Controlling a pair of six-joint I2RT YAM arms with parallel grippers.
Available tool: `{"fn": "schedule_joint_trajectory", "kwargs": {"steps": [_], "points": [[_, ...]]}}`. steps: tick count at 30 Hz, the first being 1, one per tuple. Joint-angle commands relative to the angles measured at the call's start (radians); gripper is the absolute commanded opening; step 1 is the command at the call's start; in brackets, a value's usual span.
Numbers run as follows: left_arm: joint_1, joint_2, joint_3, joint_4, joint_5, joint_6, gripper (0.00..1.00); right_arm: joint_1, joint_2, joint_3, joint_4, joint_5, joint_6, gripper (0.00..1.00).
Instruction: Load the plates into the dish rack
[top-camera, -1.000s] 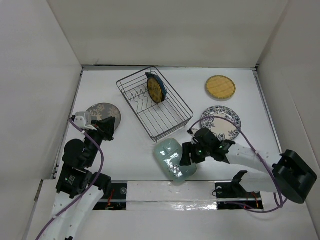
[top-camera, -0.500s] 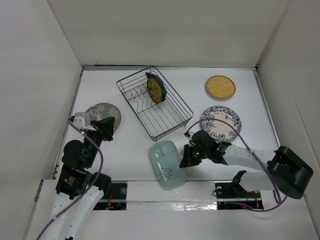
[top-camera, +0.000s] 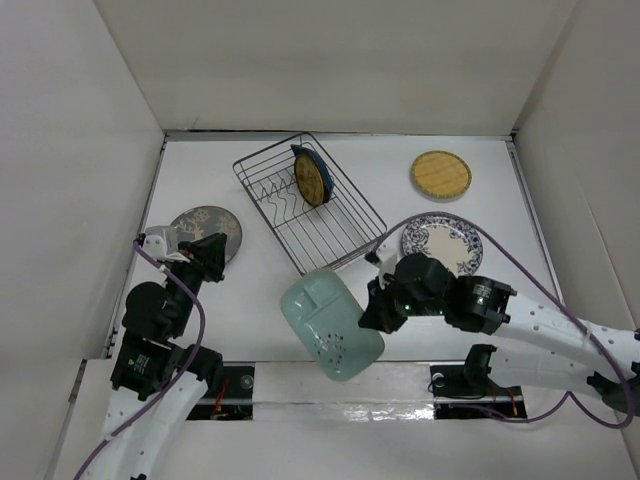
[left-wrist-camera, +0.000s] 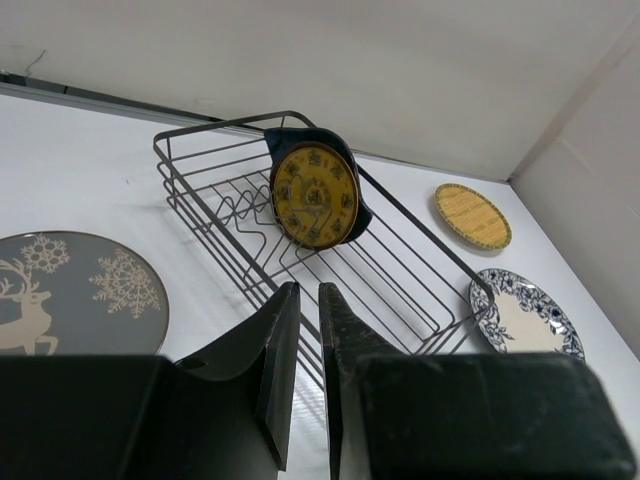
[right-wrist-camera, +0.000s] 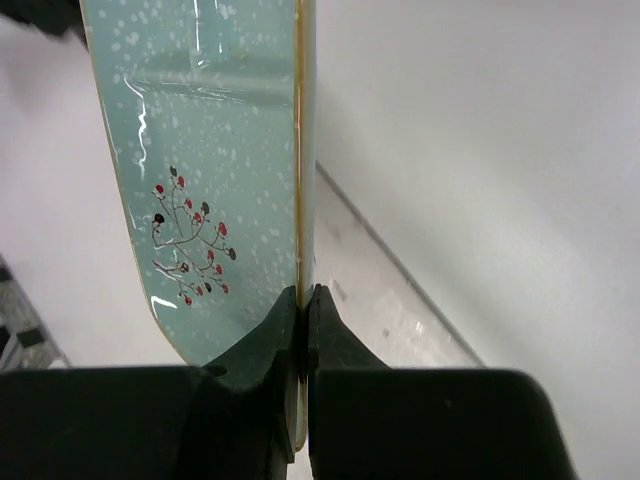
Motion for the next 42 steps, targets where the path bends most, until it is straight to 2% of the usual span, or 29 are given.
{"fn": "schedule_joint_trajectory", "kwargs": {"steps": [1,3,5,6,8,9,11,12,13,16,17,22,24,34,42], "points": [[0.003,-0.015,0.017,0.045,-0.012,0.012,0.12,-0.009,0.033,0.204,0.151,0.149,-0.111,0.0],[0.003,-0.02,0.015,0.043,-0.018,0.014,0.12,-0.061,0.113,0.322,0.172,0.264,-0.181,0.0],[0.003,-0.026,0.015,0.043,-0.017,0.012,0.12,-0.114,0.218,0.395,0.198,0.297,-0.244,0.0],[0.003,-0.032,0.015,0.045,-0.015,0.011,0.12,-0.179,0.264,0.486,0.198,0.356,-0.278,0.0],[0.003,-0.037,0.012,0.045,-0.014,0.011,0.13,-0.217,0.361,0.595,0.191,0.41,-0.321,0.0],[0.003,-0.037,0.012,0.045,-0.012,0.009,0.13,-0.234,0.462,0.651,0.183,0.477,-0.355,0.0],[0.003,-0.034,0.012,0.043,-0.003,0.008,0.13,-0.259,0.566,0.836,0.16,0.547,-0.402,0.0],[0.003,-0.032,0.012,0.042,0.002,0.008,0.13,-0.259,0.673,0.896,0.151,0.633,-0.441,0.0],[0.003,-0.032,0.009,0.042,0.011,0.006,0.13,-0.271,0.729,1.027,0.111,0.666,-0.453,0.0],[0.003,-0.031,0.009,0.04,0.022,0.008,0.14,-0.271,0.928,1.204,0.045,0.809,-0.519,0.0],[0.003,-0.031,0.009,0.043,0.026,0.008,0.14,-0.282,0.979,1.335,0.012,0.829,-0.519,0.0],[0.003,-0.032,0.009,0.045,0.037,0.008,0.14,-0.271,1.241,1.617,-0.107,0.971,-0.636,0.0],[0.003,-0.032,0.007,0.045,0.042,0.008,0.14,-0.259,1.288,1.698,-0.131,1.018,-0.662,0.0],[0.003,-0.021,0.009,0.054,0.062,0.009,0.15,-0.228,1.32,1.627,-0.086,1.174,-0.659,0.0],[0.003,-0.031,0.006,0.056,0.066,0.011,0.15,-0.21,1.348,1.549,-0.092,1.219,-0.581,0.0]]}}
